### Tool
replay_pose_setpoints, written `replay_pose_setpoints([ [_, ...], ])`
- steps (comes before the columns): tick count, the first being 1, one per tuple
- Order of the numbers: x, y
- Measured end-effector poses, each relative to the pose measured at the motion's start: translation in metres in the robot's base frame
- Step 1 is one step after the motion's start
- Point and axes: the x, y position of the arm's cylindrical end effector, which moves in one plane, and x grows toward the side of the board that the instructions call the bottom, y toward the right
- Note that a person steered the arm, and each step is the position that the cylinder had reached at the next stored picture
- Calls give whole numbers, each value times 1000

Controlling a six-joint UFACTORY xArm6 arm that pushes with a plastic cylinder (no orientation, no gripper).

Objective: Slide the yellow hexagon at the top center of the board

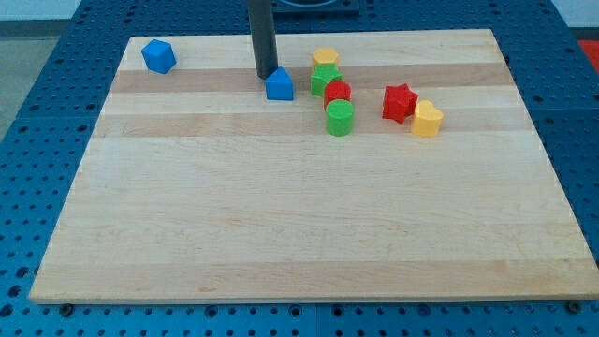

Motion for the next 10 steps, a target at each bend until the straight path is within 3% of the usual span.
replay_pose_setpoints([
  [2,28,33],
  [5,28,92],
  [10,28,109],
])
